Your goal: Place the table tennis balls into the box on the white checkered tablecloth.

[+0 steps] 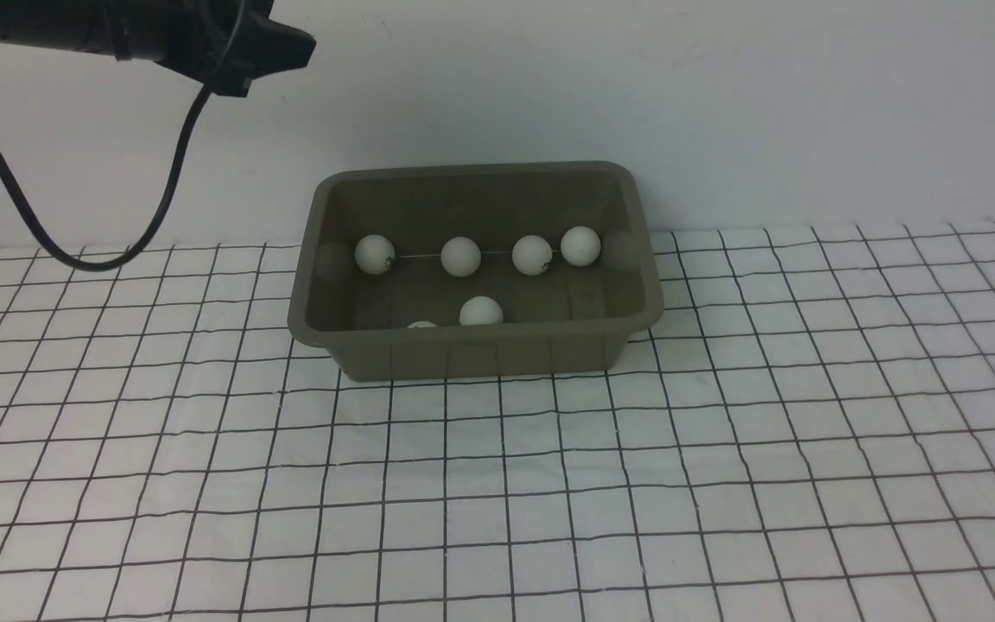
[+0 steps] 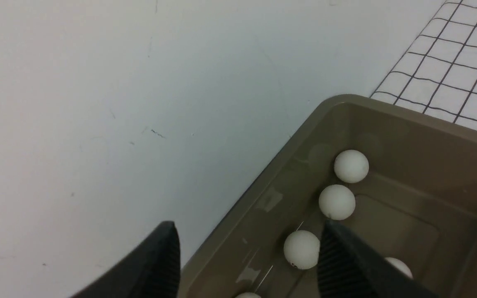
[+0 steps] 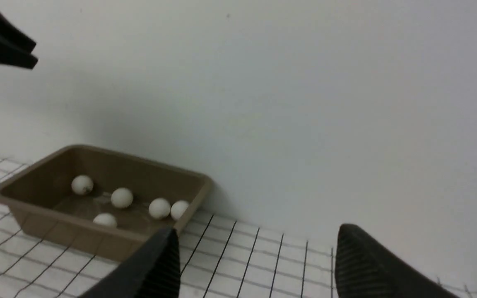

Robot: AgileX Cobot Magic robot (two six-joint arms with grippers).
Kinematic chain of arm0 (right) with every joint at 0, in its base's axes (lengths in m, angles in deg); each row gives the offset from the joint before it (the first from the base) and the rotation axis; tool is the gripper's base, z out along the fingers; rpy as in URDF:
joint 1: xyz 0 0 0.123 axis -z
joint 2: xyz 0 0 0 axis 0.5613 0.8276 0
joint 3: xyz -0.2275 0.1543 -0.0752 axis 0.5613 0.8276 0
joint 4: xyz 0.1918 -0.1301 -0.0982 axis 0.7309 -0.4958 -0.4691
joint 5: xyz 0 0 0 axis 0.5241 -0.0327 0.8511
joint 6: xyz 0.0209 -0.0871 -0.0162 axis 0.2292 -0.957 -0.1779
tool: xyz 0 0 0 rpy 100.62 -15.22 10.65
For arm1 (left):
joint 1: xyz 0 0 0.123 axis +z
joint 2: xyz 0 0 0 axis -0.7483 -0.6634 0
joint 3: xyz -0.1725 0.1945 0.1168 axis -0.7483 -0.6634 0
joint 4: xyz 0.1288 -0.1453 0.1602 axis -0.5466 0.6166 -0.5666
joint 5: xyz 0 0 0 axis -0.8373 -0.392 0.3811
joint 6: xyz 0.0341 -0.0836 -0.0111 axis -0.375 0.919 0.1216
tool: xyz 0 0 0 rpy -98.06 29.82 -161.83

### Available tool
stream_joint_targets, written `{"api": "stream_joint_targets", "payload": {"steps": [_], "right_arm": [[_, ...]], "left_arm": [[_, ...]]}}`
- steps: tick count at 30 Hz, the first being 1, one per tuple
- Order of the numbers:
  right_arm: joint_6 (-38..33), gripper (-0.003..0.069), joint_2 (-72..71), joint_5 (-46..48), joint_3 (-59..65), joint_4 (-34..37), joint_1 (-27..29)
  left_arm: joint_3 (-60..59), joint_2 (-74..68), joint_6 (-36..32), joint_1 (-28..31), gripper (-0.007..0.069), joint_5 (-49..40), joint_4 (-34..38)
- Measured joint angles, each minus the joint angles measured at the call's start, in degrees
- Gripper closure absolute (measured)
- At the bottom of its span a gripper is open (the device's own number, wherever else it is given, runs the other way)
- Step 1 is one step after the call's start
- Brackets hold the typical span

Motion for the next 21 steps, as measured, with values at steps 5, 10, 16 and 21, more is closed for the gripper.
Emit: {"api": "stream_joint_targets", "payload": {"steps": [5, 10, 16, 21], "right_arm": [[0.0, 0.0198, -0.1, -2.6, 3.8, 0.0, 0.0], [1.1, 0.0198, -0.1, -2.1, 6.2, 0.8, 0.0], [1.6, 0.0198, -0.1, -6.2, 11.4, 1.0, 0.0], [1.6, 0.0198, -0.1, -9.7, 14.6, 1.0, 0.0]], "left_arm": [[0.0, 0.0, 0.0, 0.0, 0.022, -0.9, 0.0], [0.0, 0.0, 0.0, 0.0, 0.022, -2.0, 0.0], [0.0, 0.0, 0.1, 0.0, 0.022, -2.5, 0.0], [0.0, 0.0, 0.1, 0.0, 0.022, -2.9, 0.0]]}}
